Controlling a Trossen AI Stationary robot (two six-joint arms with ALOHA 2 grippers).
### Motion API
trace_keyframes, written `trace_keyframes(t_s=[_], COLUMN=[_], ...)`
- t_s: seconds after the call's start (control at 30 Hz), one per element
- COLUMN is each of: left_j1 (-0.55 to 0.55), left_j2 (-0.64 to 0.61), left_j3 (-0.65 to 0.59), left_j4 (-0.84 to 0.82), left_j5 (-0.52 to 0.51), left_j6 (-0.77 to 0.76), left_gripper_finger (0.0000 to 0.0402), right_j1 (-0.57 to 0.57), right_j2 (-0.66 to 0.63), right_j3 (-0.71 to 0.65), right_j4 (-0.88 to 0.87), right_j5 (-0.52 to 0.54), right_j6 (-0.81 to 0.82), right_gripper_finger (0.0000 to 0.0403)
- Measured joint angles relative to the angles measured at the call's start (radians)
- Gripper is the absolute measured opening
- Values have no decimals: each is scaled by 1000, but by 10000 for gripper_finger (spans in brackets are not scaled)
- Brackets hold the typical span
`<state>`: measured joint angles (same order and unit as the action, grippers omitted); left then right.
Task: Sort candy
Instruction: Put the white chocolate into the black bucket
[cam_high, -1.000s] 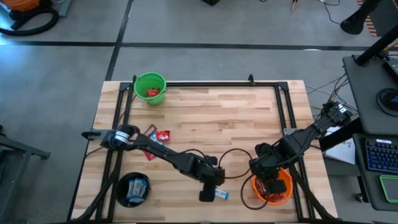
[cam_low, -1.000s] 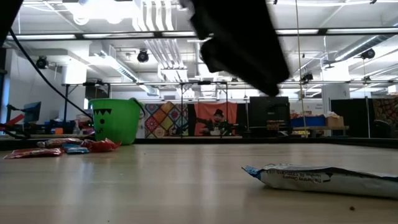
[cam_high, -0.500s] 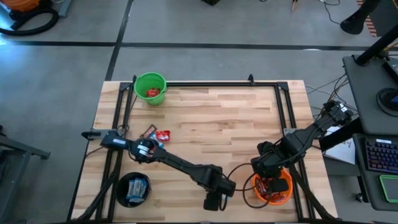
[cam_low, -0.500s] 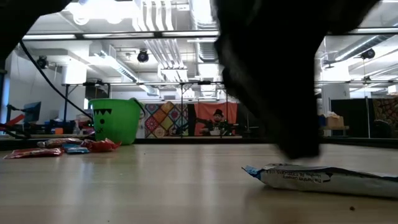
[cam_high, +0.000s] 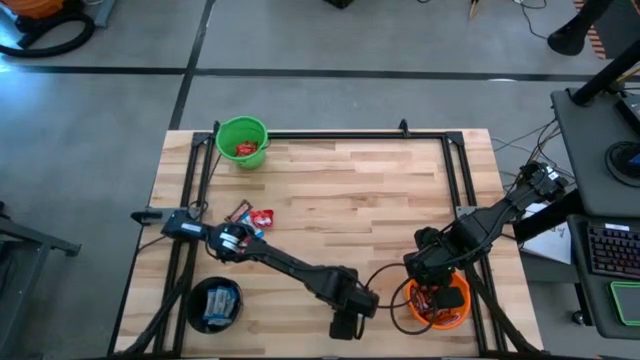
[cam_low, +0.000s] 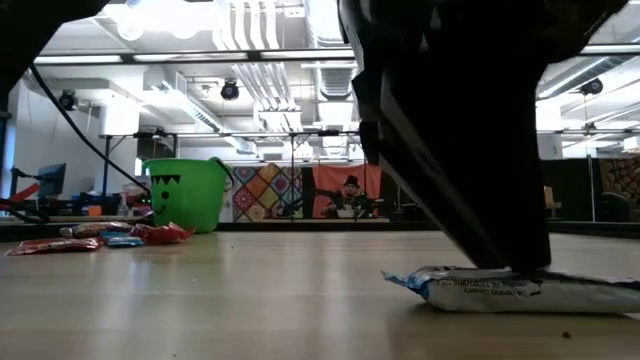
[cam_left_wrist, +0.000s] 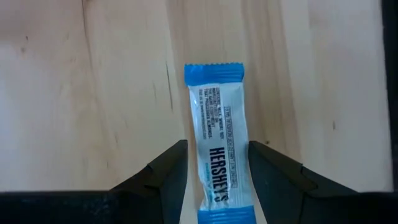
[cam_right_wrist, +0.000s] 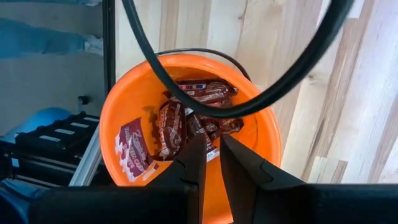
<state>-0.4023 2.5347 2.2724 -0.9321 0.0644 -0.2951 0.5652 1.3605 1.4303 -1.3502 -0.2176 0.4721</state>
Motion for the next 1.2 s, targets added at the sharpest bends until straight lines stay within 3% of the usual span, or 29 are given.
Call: trace_keyframes(t_s=[0.6, 1.0, 1.2], left_j1=[0, 1, 1], left_j2=[34, 35, 35], left_j3=[-2, -3, -4], left_j4=[23, 27, 24], left_j5=[5, 9, 24], left_j6=[-67, -86, -91], left_gripper_finger=[148, 41, 8], right_j1=[0, 0, 0], right_j2=[0, 0, 0], right_j3=[0, 0, 0], right_j4=[1, 1, 1], right_j5=[0, 0, 0], right_j6=[0, 0, 0], right_gripper_finger=[38, 38, 38])
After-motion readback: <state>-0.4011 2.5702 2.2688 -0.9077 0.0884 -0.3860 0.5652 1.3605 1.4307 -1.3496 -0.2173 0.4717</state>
